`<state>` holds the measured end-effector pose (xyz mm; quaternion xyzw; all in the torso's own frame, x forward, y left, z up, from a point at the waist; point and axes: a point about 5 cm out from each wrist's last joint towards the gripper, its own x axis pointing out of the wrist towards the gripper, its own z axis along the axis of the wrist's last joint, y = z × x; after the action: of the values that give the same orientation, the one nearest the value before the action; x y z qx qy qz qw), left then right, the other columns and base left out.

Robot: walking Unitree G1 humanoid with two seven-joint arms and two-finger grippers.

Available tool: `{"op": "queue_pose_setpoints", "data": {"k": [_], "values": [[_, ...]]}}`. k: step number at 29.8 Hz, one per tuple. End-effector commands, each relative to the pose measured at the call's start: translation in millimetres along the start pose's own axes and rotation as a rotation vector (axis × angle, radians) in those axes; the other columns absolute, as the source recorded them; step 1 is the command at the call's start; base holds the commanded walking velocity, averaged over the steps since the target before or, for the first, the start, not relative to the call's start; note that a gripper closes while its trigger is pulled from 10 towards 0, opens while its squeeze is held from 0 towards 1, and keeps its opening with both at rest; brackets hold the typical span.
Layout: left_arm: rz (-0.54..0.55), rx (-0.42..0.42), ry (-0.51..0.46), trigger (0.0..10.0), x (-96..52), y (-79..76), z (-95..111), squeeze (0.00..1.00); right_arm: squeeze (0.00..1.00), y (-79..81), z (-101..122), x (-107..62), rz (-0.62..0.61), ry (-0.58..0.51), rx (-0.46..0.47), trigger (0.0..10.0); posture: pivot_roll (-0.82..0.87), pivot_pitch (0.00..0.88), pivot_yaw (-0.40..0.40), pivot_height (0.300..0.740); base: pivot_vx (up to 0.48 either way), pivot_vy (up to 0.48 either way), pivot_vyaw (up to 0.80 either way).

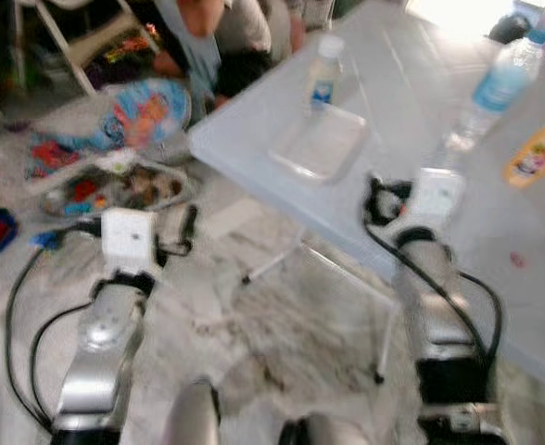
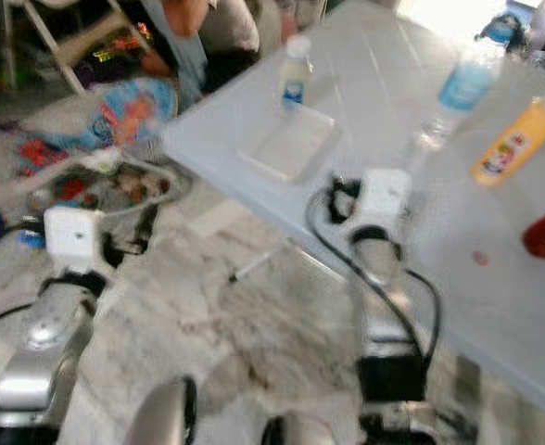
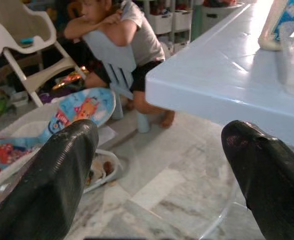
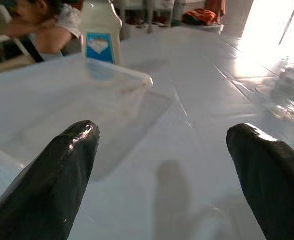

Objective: Restocking fridge

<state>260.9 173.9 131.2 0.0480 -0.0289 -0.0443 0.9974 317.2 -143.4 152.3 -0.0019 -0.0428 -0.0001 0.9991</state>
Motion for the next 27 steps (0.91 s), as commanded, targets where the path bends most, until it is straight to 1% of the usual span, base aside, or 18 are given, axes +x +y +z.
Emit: {"op": "queue_pose_setpoints", "data": {"k": [1,2,4,5,6,11,15,17,20,21,24,25,26,27], "values": [[-0.019,-0.01,-0.006,10.0,-0.7,-5.9,0.7,0.0,0.0,-11.5,3.2,-2.1,-0.025,-0.014,0.015,10.0,0.05,0.153,-0.078,0.74,0.0,0.0,0.0],[-0.019,-0.01,-0.006,10.0,-0.7,-5.9,0.7,0.0,0.0,-11.5,3.2,-2.1,-0.025,-0.014,0.015,10.0,0.05,0.153,-0.078,0.74,0.0,0.0,0.0],[-0.019,-0.012,-0.007,10.0,-0.6,-6.2,0.8,0.0,0.0,-11.3,9.3,0.4,0.002,-0.036,0.084,10.0,0.05,0.154,-0.077,0.74,0.0,0.0,0.0],[-0.019,-0.012,-0.007,10.0,-0.5,-5.9,0.8,0.0,0.0,-13.2,20.4,5.5,0.011,-0.069,0.162,10.0,0.05,0.154,-0.076,0.74,0.0,0.0,0.0],[-0.019,-0.012,-0.007,10.0,-0.5,-5.9,0.9,0.0,0.0,-13.5,22.3,6.4,0.012,-0.074,0.173,10.0,0.05,0.154,-0.076,0.74,0.0,0.0,0.0],[-0.028,-0.021,-0.012,10.0,0.1,-5.8,0.9,0.0,0.0,-15.4,28.7,12.2,0.028,-0.095,0.188,10.0,0.05,0.151,-0.073,0.74,0.0,0.0,0.0],[-0.031,-0.019,-0.018,10.0,0.9,-5.6,2.0,0.0,0.0,-18.7,25.3,15.9,0.03,-0.08,0.202,10.0,0.06,0.15,-0.071,0.74,0.0,0.0,0.0],[-0.028,-0.018,-0.015,10.0,1.9,-4.2,1.4,0.0,0.0,-20.2,19.7,21.6,0.022,-0.062,0.236,10.0,0.05,0.151,-0.067,0.74,0.0,0.0,0.0],[-0.028,-0.019,-0.013,10.0,2.3,-3.9,1.3,0.0,0.0,-21.5,17.4,27.2,0.001,-0.052,0.262,10.0,0.06,0.153,-0.064,0.74,0.0,0.0,0.0],[-0.026,-0.023,-0.01,10.0,1.9,-3.3,1.4,0.0,0.0,-21.5,18.7,30.3,-0.006,-0.056,0.269,10.0,0.07,0.154,-0.064,0.74,0.0,0.439,0.0],[-0.022,-0.021,-0.011,10.0,0.4,-1.1,2.0,0.0,0.0,-19.7,24.1,31.2,0.004,-0.077,0.272,10.0,0.07,0.154,-0.065,0.74,0.0,0.44,0.0],[-0.02,-0.021,-0.01,10.0,-0.1,-0.5,1.7,0.0,0.0,-19.6,26.3,30.5,0.005,-0.09,0.257,10.0,0.07,0.154,-0.065,0.74,0.0,0.439,0.0],[-0.017,-0.02,-0.008,10.0,-0.8,0.6,1.3,0.0,0.0,-18.6,29.5,29.6,0.015,-0.109,0.22,10.0,0.07,0.155,-0.066,0.74,0.0,0.442,0.0],[-0.016,-0.02,-0.009,10.0,-0.7,0.8,1.2,0.0,0.0,-17.9,29.8,29.2,0.015,-0.112,0.228,10.0,0.07,0.155,-0.066,0.74,0.0,0.439,-0.6]]}}
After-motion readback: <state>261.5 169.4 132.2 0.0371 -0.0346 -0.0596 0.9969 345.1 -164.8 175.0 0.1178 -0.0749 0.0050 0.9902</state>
